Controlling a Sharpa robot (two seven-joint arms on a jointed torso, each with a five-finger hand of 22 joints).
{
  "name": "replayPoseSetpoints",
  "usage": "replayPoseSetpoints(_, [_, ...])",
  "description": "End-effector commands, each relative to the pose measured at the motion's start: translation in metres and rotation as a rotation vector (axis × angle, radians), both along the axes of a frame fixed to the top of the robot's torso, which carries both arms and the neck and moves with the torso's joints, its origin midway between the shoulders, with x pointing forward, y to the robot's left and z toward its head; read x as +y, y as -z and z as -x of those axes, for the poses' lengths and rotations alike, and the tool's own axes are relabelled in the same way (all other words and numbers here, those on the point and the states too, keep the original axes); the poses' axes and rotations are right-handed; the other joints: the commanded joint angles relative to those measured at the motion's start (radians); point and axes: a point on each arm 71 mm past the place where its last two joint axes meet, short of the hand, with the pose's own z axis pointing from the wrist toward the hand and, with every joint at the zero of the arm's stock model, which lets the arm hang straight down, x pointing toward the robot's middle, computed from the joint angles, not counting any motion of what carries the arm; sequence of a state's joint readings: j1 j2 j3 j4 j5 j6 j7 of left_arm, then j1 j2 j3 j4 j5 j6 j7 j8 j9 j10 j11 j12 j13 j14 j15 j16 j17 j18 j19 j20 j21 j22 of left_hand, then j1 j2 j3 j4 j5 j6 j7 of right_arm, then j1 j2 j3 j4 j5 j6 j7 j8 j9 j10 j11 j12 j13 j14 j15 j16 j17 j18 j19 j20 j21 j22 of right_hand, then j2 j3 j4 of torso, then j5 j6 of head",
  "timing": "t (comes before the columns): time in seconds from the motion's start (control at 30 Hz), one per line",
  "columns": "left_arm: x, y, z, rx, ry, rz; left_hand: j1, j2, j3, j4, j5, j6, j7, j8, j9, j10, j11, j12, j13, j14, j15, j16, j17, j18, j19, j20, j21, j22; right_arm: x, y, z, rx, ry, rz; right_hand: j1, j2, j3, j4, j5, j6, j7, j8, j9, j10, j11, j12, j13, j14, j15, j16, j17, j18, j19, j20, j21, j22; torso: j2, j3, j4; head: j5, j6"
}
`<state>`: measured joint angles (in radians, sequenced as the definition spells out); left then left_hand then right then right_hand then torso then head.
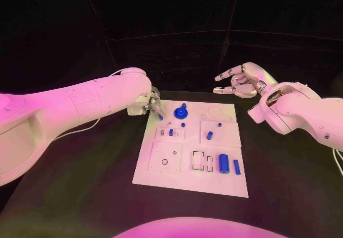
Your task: Assemble the parts on the task board
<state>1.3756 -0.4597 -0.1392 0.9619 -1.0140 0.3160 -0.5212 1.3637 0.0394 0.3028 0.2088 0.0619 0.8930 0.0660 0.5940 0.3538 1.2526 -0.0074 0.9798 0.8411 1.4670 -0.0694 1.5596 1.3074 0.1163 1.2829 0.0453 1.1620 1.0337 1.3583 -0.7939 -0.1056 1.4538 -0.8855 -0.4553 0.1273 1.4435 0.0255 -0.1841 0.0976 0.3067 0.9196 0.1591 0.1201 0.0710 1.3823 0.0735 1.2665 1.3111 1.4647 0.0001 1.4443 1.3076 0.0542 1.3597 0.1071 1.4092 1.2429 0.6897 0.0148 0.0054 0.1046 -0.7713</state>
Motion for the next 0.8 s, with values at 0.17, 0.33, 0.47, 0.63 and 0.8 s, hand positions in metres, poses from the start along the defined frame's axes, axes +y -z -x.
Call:
replayPoseSetpoints(0.17, [0.001,-0.004,0.009,0.015,-0.046,0.103,-0.033,-0.025,0.144,-0.094,-0.006,-0.005,0.001,0.021,0.014,0.014,-0.003,-0.001,-0.002,0.099,0.000,0.001,0.243,0.006,-0.003,-0.002,-0.006,0.004,0.000,-0.001,-0.001,-0.001,-0.012,-0.004,0.008,0.002,-0.002,-0.008,0.010,-0.002,-0.001,0.005,-0.001,-0.003,-0.005,-0.003,-0.001,0.053,-0.006,-0.009,0.023,0.020,-0.004,-0.002,-0.008,-0.002,-0.002,0.0008,0.0034,0.002,-0.003])
replayPoseSetpoints(0.33, [0.006,-0.009,0.016,0.003,-0.055,0.126,-0.049,-0.035,0.163,-0.096,-0.009,-0.006,-0.001,0.030,0.020,0.015,-0.003,0.000,-0.004,0.099,0.000,0.000,0.242,0.007,-0.003,-0.003,-0.008,0.003,0.000,-0.001,-0.001,-0.001,-0.019,-0.007,0.015,0.004,-0.001,-0.012,0.012,-0.002,-0.001,0.005,-0.001,-0.004,-0.005,-0.004,-0.002,0.053,-0.006,-0.010,0.022,0.020,-0.004,-0.003,-0.008,-0.002,-0.003,0.0016,0.0050,0.003,-0.003])
replayPoseSetpoints(0.47, [0.012,-0.014,0.024,-0.025,-0.063,0.153,-0.055,-0.046,0.185,-0.105,-0.010,-0.007,-0.004,0.040,0.026,0.018,-0.006,0.003,-0.003,0.099,-0.002,0.001,0.243,0.007,-0.002,-0.004,-0.007,0.006,-0.001,-0.001,-0.001,0.000,-0.021,-0.008,0.015,0.004,-0.001,-0.012,0.012,-0.002,-0.001,0.005,-0.001,-0.004,-0.005,-0.004,-0.002,0.053,-0.006,-0.010,0.022,0.020,-0.004,-0.003,-0.008,-0.002,-0.005,0.0018,0.0075,0.004,-0.002])
replayPoseSetpoints(0.63, [0.017,-0.017,0.034,-0.056,-0.070,0.182,-0.064,-0.059,0.212,-0.113,-0.010,-0.009,-0.005,0.049,0.032,0.020,-0.007,0.003,-0.005,0.099,-0.004,0.000,0.243,0.006,-0.001,-0.006,-0.008,0.007,-0.001,-0.001,-0.001,0.001,-0.021,-0.008,0.016,0.005,-0.001,-0.013,0.013,-0.002,-0.001,0.005,-0.001,-0.004,-0.005,-0.005,-0.002,0.053,-0.006,-0.010,0.022,0.020,-0.005,-0.003,-0.009,-0.004,-0.004,0.0016,0.0067,0.004,0.002])
replayPoseSetpoints(0.8, [0.020,-0.018,0.045,-0.092,-0.050,0.181,-0.071,-0.073,0.237,-0.122,-0.010,-0.010,-0.007,0.058,0.038,0.023,-0.009,0.002,-0.007,0.099,-0.005,0.001,0.244,0.007,0.000,-0.007,-0.009,0.008,-0.002,-0.001,-0.001,0.002,-0.024,-0.007,0.017,0.005,-0.001,-0.013,0.013,-0.002,-0.001,0.005,-0.001,-0.005,-0.005,-0.006,-0.003,0.053,-0.006,-0.011,0.022,0.020,-0.005,-0.003,-0.009,-0.004,-0.003,0.0006,0.0074,0.007,0.006])
